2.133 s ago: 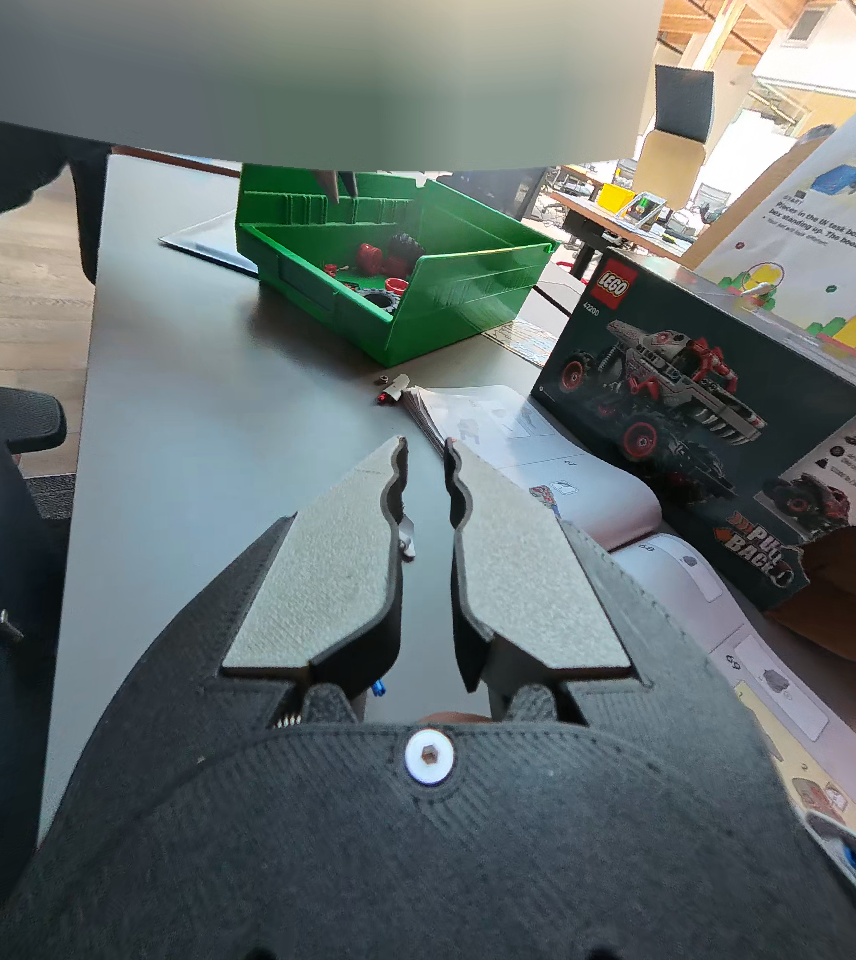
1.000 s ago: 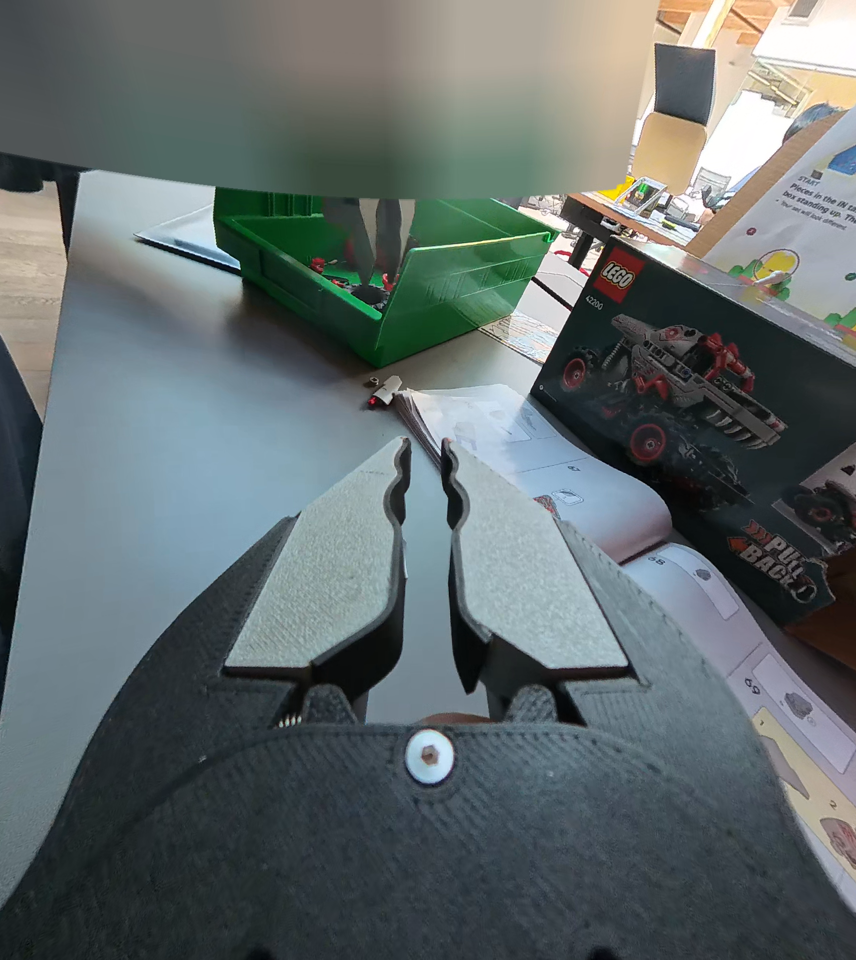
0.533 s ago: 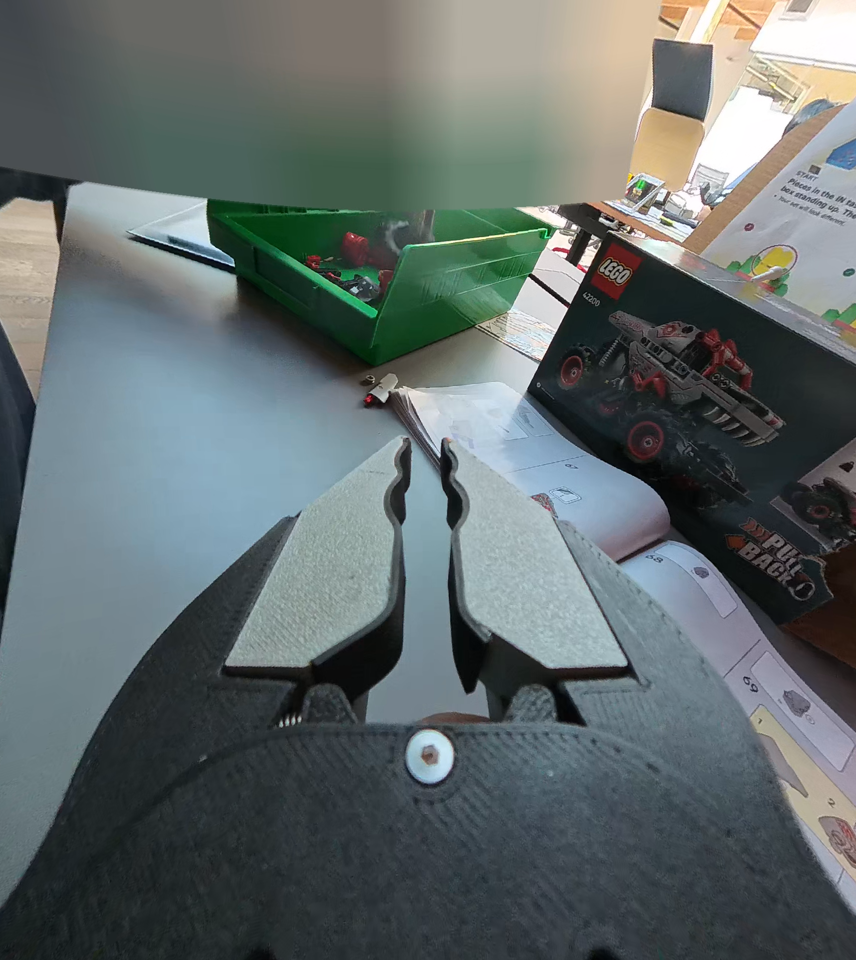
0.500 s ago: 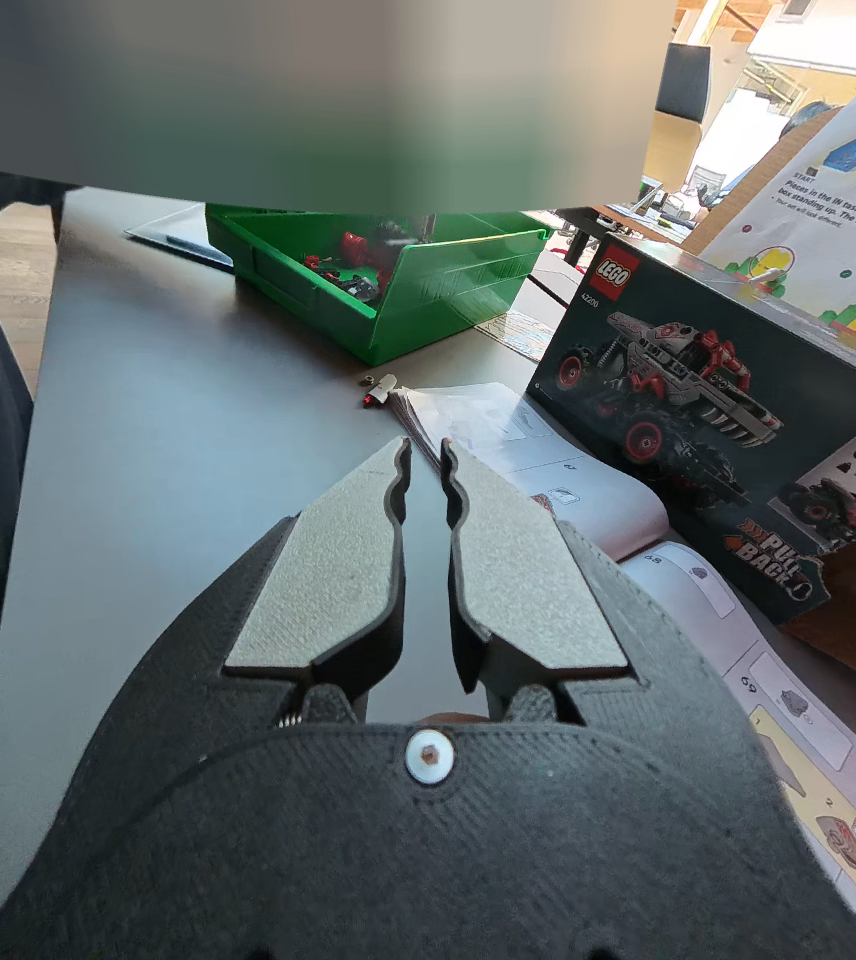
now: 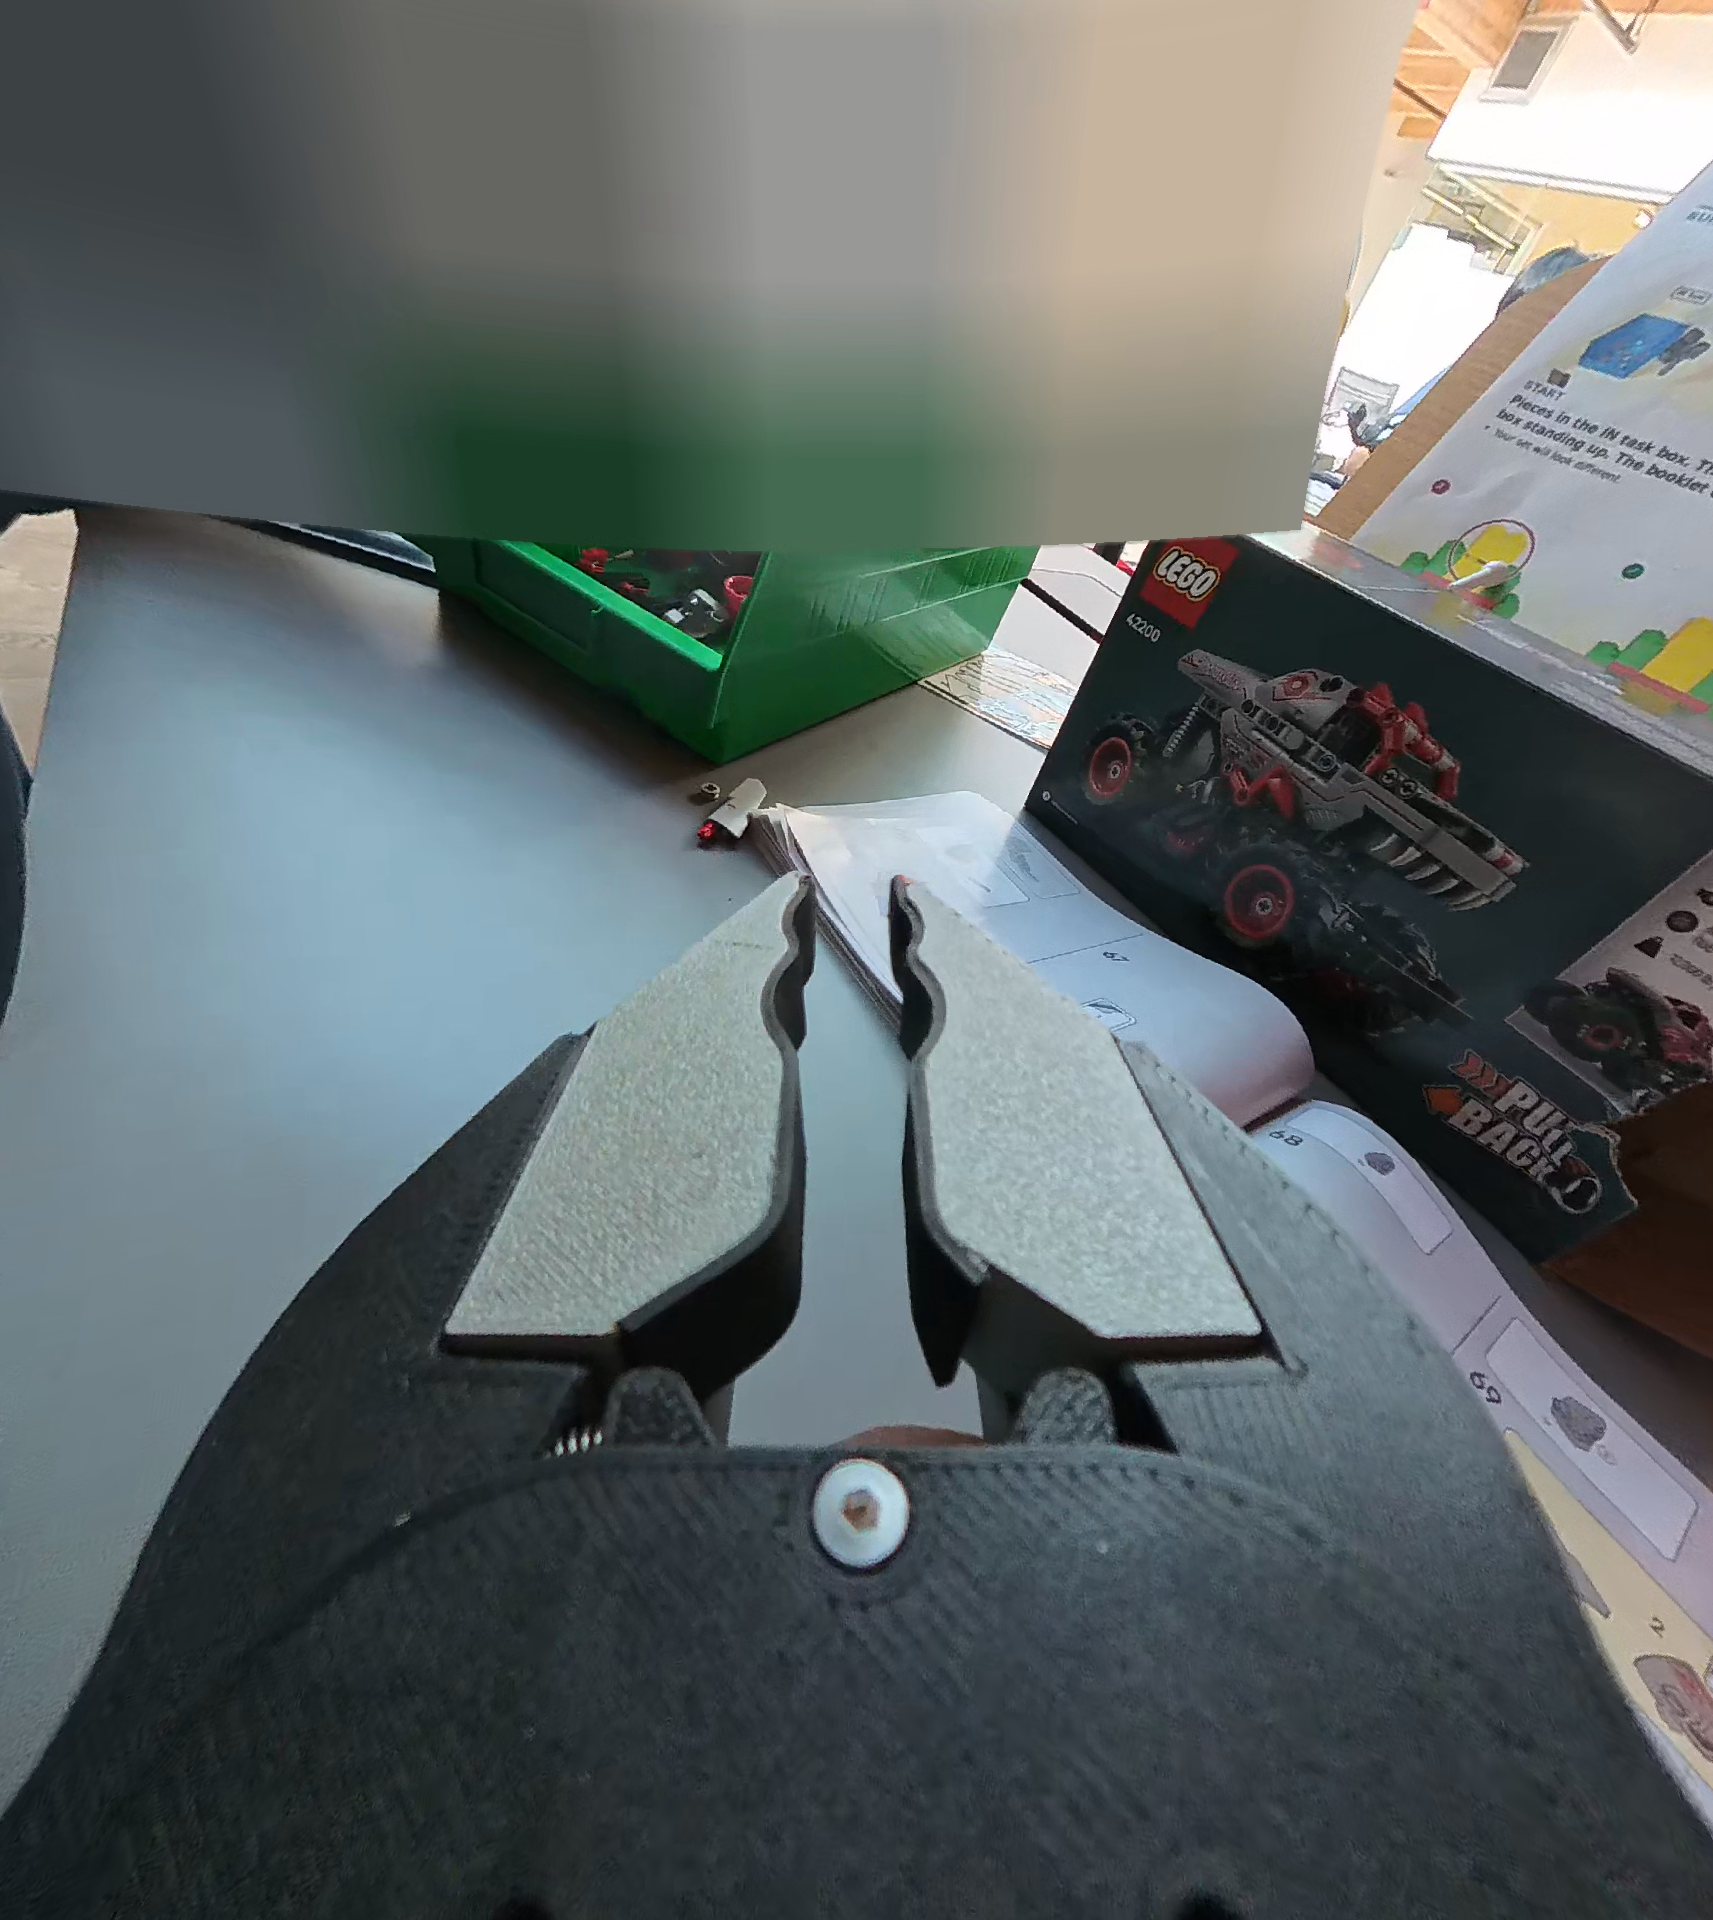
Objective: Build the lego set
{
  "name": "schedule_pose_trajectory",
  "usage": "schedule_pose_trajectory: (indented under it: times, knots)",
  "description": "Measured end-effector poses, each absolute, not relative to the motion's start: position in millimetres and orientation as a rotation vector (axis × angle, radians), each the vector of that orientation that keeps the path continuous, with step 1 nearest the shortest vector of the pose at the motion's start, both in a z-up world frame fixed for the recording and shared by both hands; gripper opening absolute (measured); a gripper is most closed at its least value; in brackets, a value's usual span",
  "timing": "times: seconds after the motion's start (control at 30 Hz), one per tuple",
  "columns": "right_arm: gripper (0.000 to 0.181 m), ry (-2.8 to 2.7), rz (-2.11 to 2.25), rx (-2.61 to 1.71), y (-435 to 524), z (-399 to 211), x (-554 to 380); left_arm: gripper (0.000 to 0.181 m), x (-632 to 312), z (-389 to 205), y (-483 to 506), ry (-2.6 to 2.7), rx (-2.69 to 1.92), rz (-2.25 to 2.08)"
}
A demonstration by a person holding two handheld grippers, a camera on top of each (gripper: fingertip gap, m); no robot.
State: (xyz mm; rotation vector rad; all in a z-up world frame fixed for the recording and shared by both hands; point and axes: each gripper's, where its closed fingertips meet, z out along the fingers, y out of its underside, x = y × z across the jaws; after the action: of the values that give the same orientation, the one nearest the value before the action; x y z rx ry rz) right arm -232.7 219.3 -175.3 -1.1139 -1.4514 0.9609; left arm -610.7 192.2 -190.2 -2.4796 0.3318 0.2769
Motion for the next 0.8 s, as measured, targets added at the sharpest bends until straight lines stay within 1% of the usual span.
schedule_pose_trajectory:
  times: [0.3, 0.8]
  knots:
    - [0.01, -1.426, 0.96, -1.093, 220, -171, -231, 0.023, -607, -197, 193, 0.331, -2.485, 0.218]
    - [0.01, -1.306, 0.914, -1.069, 232, -154, -221, 0.022, -609, -200, 192, 0.357, -2.492, 0.292]
